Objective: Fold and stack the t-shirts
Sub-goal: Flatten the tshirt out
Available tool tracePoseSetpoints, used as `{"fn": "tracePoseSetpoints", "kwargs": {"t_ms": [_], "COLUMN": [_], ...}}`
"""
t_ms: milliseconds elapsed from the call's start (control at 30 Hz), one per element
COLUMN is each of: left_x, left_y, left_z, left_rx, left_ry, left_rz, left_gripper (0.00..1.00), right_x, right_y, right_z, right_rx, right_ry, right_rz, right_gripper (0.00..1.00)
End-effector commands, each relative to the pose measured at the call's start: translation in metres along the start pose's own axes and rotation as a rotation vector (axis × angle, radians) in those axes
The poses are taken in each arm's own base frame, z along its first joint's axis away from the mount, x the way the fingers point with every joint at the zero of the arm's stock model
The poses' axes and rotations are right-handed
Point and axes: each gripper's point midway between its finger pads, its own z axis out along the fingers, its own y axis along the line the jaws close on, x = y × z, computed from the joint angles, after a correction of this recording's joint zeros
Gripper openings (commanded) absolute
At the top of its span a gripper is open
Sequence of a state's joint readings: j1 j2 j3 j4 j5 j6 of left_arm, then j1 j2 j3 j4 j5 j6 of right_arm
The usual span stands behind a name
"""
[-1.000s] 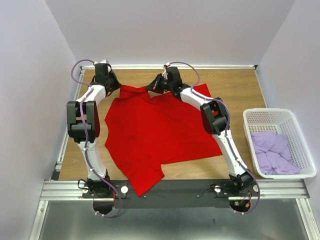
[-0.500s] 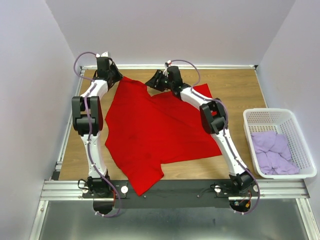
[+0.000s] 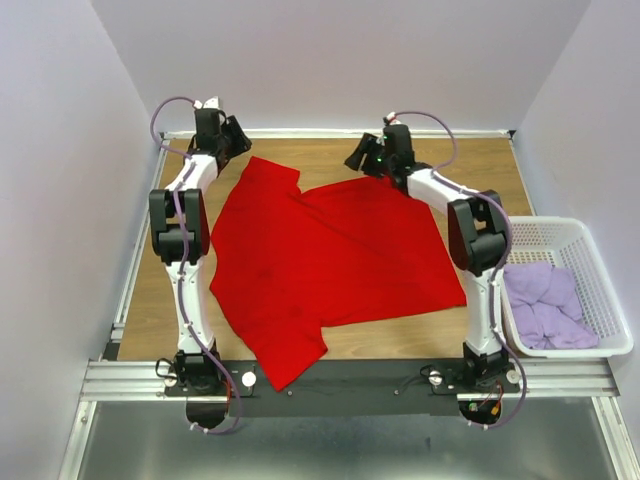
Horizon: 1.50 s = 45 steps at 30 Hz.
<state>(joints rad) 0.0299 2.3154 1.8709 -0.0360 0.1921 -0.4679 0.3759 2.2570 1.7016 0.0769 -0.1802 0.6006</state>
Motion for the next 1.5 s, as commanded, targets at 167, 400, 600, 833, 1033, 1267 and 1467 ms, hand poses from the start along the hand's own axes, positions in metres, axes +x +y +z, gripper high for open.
{"fn": "tracePoseSetpoints", "kwargs": {"t_ms": [167, 400, 600, 833, 1033, 1267, 1467], "left_x": [-0.031, 0.023, 0.077, 0.111, 0.133, 0.108, 0.05], "left_y": [-0.001, 0.009, 0.028, 0.041, 0.056, 0.052, 0.051], "left_z": [-0.06, -0.113, -0.114, -0.102, -0.095, -0.093, -0.107], "left_rx": [-0.112, -0.151, -0.178, -0.181, -0.217, -0.225, -0.298], "left_ry": [-0.027, 0.062, 0.171, 0.253, 0.305, 0.268, 0.129], "left_rz": [-0.008, -0.056, -0.063, -0.061, -0.064, -0.024, 0.063], "left_gripper": [0.61, 0.48, 0.4, 0.39, 0.39, 0.36, 0.47], "right_x": [-0.013, -0.011, 0.001, 0.012, 0.013, -0.006, -0.048], "right_y": [-0.086, -0.138, -0.175, -0.207, -0.228, -0.214, -0.192], "right_z": [-0.056, -0.068, -0.074, -0.09, -0.106, -0.107, -0.116], "right_rx": [0.242, 0.306, 0.374, 0.437, 0.493, 0.417, 0.369], "right_ry": [0.011, 0.053, 0.078, 0.088, 0.078, 0.075, 0.017], "right_rz": [-0.087, -0.055, 0.014, 0.118, 0.179, 0.128, -0.016], "right_gripper": [0.65, 0.58, 0.56, 0.57, 0.57, 0.57, 0.59]}}
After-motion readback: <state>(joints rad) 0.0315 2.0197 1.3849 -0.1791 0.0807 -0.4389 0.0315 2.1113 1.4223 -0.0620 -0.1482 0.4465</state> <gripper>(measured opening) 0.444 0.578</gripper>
